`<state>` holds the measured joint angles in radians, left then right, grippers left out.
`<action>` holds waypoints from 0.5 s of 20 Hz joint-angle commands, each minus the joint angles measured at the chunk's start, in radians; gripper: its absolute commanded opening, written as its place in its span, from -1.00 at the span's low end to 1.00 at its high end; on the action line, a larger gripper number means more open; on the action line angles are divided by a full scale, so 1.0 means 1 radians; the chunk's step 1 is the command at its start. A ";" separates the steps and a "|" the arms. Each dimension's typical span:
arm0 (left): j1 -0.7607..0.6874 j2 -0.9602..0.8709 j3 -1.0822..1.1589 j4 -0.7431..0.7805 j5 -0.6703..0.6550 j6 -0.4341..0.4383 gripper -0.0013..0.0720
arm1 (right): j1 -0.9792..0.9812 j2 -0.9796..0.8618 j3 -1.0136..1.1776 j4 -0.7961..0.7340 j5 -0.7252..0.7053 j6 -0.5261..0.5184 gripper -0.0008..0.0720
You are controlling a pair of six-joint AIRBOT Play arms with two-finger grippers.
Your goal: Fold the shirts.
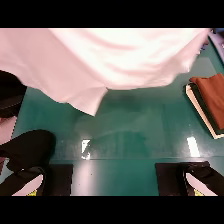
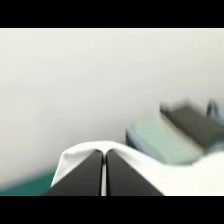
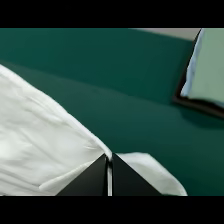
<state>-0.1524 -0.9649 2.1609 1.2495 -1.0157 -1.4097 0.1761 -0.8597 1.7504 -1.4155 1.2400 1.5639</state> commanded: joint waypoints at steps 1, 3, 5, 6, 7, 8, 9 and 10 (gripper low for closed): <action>0.000 0.117 0.016 0.001 0.157 -0.001 -0.91 | -0.062 0.082 0.109 0.000 0.047 -0.002 -0.93; 0.000 0.131 0.019 0.001 0.159 0.005 -0.92 | -0.093 0.079 0.156 0.001 0.068 -0.002 -0.93; 0.000 0.127 0.010 0.002 0.156 0.005 -0.92 | -0.118 0.045 0.211 0.001 0.111 -0.002 -0.94; 0.000 0.120 -0.014 0.002 0.156 0.005 -0.92 | -0.127 0.017 0.244 0.002 0.138 -0.002 -0.94; 0.000 0.106 -0.049 0.010 0.161 0.005 -0.92 | -0.127 -0.024 0.283 0.003 0.166 -0.002 -0.93; 0.000 0.089 -0.092 0.020 0.160 0.004 -0.92 | -0.127 -0.073 0.316 0.008 0.187 -0.002 -0.93; 0.000 0.065 -0.132 0.034 0.150 0.003 -0.91 | -0.127 -0.117 0.330 0.008 0.198 -0.002 -0.93; 0.000 0.024 -0.166 0.043 0.121 0.002 -0.91 | -0.127 -0.166 0.329 0.008 0.205 -0.002 -0.93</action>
<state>-0.1524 -0.8909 2.0727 1.2659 -0.8730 -1.4075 0.0582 -0.9276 2.0262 -1.4109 1.3911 1.5616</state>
